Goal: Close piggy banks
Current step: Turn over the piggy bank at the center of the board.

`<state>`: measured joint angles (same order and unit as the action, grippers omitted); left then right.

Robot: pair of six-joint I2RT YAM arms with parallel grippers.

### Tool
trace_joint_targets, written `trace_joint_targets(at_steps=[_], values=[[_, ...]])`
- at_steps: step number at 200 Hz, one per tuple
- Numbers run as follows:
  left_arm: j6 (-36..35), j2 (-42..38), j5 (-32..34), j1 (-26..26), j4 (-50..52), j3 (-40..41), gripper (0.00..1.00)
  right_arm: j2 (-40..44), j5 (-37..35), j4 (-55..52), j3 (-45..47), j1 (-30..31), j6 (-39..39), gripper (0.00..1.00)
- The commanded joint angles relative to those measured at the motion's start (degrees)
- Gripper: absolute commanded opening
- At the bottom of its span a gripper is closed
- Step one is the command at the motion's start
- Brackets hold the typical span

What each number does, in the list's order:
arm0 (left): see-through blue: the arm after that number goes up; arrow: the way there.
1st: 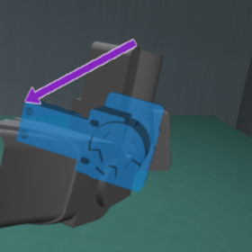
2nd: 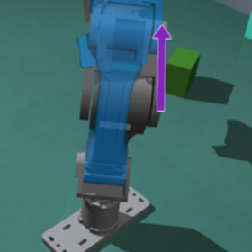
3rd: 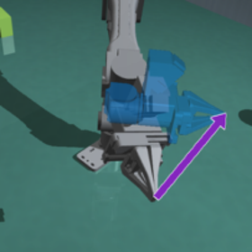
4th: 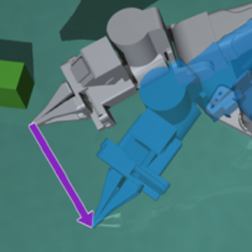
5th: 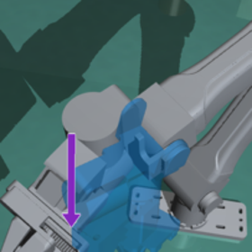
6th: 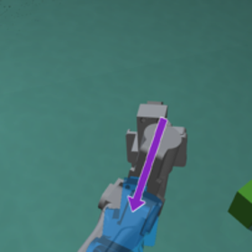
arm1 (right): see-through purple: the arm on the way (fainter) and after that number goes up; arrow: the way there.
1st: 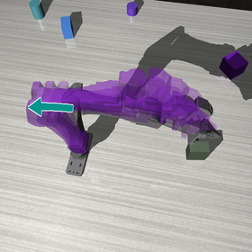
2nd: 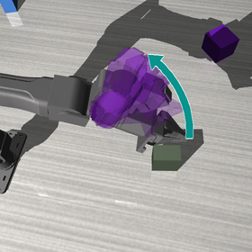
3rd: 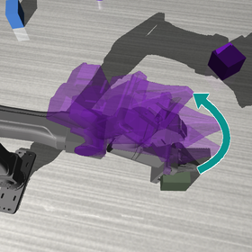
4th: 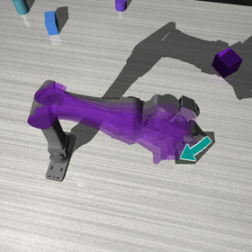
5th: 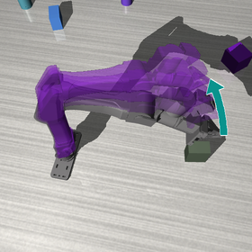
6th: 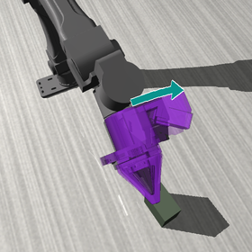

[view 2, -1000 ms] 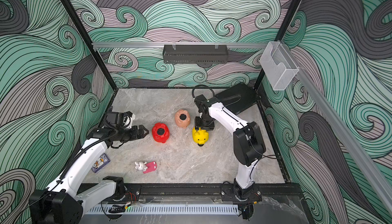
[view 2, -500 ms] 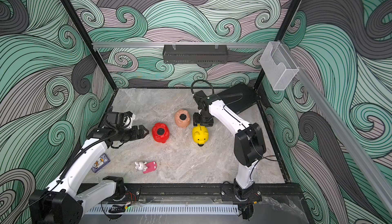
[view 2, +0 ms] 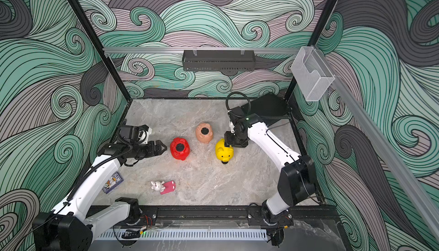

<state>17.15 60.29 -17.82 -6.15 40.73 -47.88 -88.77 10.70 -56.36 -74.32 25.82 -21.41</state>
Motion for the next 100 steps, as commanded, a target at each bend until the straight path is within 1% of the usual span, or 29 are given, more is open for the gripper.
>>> trace_joint_targets(at_steps=[1,40,100], values=[[-0.4,0.7,-0.2,-0.3,0.7,-2.2,0.91,1.8,3.2,3.6,3.7,-1.6,0.7,0.57],[-0.5,1.2,-0.3,-0.4,0.6,-2.1,0.91,0.7,5.7,5.6,5.5,-3.5,0.9,0.53],[-0.6,1.6,-0.1,-0.3,0.8,-2.2,0.91,-1.2,8.2,7.7,5.6,-4.0,0.6,0.52]])
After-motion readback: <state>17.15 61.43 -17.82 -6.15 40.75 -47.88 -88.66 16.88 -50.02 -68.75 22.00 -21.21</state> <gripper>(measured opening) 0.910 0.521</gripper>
